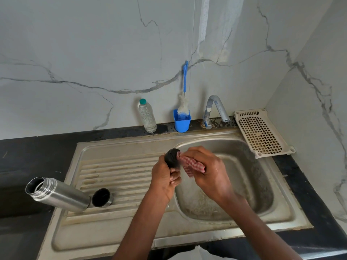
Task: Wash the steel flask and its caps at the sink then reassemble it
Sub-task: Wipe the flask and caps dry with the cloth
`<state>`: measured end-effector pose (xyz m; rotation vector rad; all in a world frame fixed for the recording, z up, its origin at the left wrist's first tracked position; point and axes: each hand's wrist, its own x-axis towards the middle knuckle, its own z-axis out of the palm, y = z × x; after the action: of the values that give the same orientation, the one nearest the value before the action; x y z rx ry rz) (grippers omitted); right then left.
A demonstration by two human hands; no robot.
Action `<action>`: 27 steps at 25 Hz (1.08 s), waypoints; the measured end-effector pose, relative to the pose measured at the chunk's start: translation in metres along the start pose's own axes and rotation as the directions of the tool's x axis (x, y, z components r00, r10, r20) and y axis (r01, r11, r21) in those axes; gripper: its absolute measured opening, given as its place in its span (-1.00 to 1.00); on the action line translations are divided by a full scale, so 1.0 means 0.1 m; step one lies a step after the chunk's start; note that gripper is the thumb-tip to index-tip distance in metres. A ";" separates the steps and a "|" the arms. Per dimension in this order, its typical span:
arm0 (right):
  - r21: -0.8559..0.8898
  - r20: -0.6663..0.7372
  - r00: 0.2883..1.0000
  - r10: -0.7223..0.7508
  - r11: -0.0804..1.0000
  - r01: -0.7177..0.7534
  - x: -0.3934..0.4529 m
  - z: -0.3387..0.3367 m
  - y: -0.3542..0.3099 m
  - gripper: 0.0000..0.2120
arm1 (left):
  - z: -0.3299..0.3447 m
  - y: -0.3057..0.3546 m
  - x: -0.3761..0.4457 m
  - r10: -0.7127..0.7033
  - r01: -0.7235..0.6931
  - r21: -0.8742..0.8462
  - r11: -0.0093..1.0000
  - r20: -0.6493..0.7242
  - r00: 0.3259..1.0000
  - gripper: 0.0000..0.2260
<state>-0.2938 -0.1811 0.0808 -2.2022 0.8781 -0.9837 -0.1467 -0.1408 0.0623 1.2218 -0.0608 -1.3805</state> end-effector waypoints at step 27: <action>-0.137 0.012 0.989 0.149 0.980 -0.146 0.10 -0.24 -0.12 -0.90 | 0.03 -0.02 -0.10 -0.302 0.306 -0.013 0.952 0.113 0.946 -0.46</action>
<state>-0.3041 -0.1863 0.1072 -2.2185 1.1101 -0.8495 -0.1527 -0.1351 0.0682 1.1623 0.0755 -1.7112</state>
